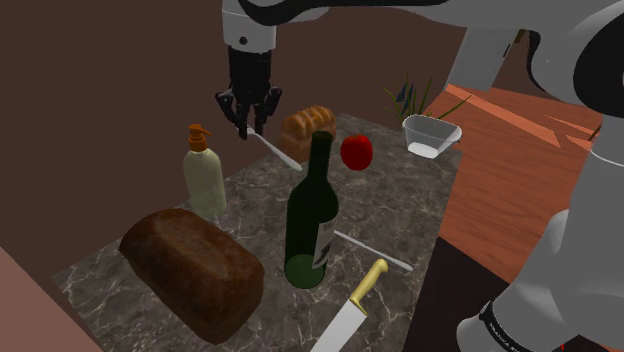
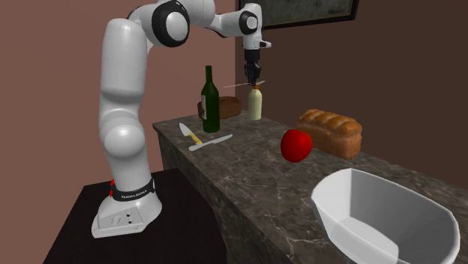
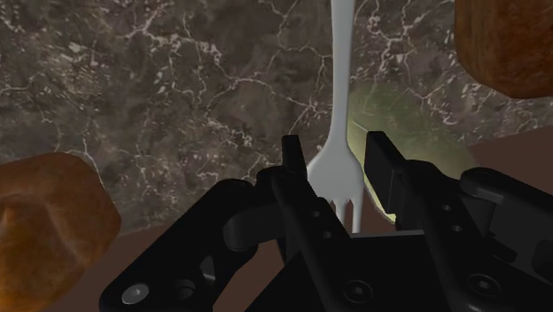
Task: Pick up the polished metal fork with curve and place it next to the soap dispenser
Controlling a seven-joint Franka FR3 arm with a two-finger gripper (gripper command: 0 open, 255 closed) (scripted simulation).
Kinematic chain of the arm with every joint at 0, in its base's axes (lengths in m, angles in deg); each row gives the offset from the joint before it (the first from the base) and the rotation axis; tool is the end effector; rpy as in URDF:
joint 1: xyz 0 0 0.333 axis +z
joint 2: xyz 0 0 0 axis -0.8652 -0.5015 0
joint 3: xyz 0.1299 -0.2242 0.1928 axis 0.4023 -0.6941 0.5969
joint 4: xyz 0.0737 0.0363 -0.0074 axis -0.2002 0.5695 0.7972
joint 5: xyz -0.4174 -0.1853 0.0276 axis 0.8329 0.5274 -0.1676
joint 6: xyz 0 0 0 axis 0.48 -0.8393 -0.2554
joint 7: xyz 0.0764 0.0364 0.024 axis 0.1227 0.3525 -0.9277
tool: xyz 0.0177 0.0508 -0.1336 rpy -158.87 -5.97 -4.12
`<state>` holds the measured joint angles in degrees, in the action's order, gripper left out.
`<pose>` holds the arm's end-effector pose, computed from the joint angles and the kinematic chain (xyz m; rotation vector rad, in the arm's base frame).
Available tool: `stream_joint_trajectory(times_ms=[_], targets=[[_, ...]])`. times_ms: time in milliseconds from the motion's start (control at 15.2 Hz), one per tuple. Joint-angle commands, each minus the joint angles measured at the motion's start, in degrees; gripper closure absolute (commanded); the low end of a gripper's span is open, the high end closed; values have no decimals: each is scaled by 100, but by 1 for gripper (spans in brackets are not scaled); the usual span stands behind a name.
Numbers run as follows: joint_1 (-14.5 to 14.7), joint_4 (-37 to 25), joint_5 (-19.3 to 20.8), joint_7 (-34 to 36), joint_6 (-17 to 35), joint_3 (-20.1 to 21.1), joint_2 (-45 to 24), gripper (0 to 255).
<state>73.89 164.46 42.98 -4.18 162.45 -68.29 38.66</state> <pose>0.6326 0.3228 0.5190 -3.1213 -0.0750 -0.0652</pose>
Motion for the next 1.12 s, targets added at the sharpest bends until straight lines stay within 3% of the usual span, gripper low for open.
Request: stream_joint_trajectory(times_ms=[0, 1056], targets=[[-9, 175, -3, 1, 163, -3, 15, 255], [-42, 1336, 28, 33, 1376, -27, -40, 255]])
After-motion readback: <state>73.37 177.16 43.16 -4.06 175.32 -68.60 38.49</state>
